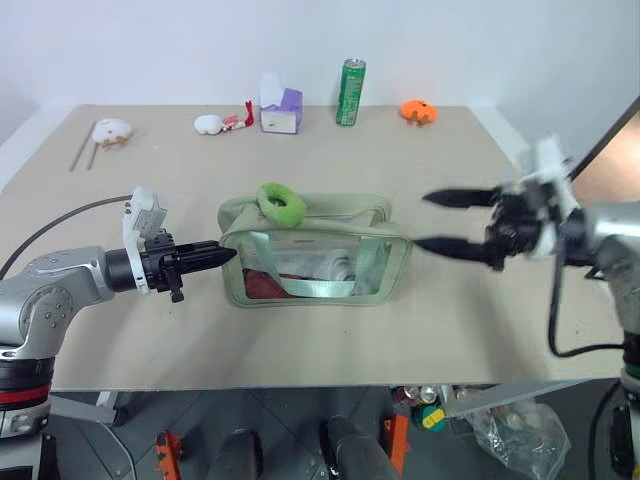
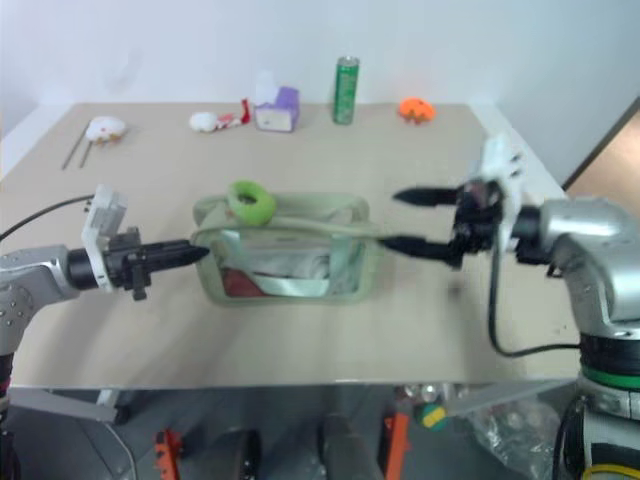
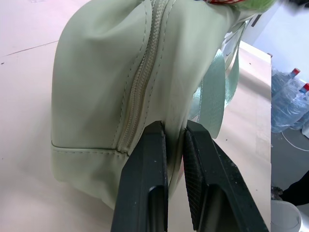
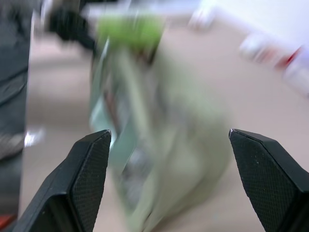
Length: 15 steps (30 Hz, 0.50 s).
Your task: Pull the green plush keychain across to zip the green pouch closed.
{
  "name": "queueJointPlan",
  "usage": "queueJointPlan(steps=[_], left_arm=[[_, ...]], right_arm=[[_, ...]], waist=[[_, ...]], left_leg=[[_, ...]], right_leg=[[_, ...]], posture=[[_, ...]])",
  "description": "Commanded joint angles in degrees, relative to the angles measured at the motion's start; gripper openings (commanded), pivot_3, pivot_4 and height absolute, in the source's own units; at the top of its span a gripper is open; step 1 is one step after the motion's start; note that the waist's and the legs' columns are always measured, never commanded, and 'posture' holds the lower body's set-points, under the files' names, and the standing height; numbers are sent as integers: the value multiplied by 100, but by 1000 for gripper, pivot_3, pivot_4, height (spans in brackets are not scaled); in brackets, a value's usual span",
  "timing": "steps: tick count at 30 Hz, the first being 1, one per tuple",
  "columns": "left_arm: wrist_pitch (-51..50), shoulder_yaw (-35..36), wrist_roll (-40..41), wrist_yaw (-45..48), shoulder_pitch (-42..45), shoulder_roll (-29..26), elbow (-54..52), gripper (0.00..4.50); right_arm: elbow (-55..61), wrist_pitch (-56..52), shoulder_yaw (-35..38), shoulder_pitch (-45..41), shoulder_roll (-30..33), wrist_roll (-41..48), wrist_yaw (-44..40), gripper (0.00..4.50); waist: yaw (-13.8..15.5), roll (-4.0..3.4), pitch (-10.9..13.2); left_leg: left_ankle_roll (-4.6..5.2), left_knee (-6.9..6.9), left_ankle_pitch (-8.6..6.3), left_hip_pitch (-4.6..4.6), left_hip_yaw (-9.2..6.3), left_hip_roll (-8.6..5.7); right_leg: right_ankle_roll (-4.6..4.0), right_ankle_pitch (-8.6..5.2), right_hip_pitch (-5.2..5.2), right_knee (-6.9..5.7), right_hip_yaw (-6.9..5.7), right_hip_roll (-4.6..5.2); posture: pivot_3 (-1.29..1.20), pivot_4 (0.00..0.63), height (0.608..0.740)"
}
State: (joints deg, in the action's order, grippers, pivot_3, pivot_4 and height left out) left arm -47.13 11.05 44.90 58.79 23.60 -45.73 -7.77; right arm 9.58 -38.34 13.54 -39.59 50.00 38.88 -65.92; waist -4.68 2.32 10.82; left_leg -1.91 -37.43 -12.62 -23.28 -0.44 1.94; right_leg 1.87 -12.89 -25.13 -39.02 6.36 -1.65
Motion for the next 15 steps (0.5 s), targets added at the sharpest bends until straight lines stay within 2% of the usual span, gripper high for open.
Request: queueJointPlan(steps=[1, 4, 8, 15], left_arm=[[133, 23, -23, 24, 151, 18, -33, 542], [151, -6, -51, 24, 178, 51, -21, 542], [158, -22, -75, 16, 203, 96, -42, 542], [154, 27, -83, 14, 124, 93, -118, 542]], right_arm=[[401, 20, -171, -642, -320, 269, 325, 4087], [785, 415, -967, -841, -524, -255, 269, 4087], [844, 1302, -2158, -969, -634, -1409, 43, 4087], [212, 2236, -2720, -1187, -978, -2138, -221, 4087]], waist=[[-9, 0, 0], [-7, 1, -1], [20, 0, 0], [28, 0, 0]], left_leg=[[1, 1, 1, 1, -1, 1], [3, 5, 2, 0, -8, 7], [1, 9, 1, -14, -7, 5], [0, 7, -1, -27, -8, -7]], right_leg=[[-2, 2, 0, 0, 0, -2], [-7, -1, 0, 0, -7, -8], [-1, -9, -9, 2, -6, -3], [9, -14, -14, 5, -7, 14]], posture=[[0, 150, 740], [0, 150, 740], [0, 150, 740], [0, 150, 740]])
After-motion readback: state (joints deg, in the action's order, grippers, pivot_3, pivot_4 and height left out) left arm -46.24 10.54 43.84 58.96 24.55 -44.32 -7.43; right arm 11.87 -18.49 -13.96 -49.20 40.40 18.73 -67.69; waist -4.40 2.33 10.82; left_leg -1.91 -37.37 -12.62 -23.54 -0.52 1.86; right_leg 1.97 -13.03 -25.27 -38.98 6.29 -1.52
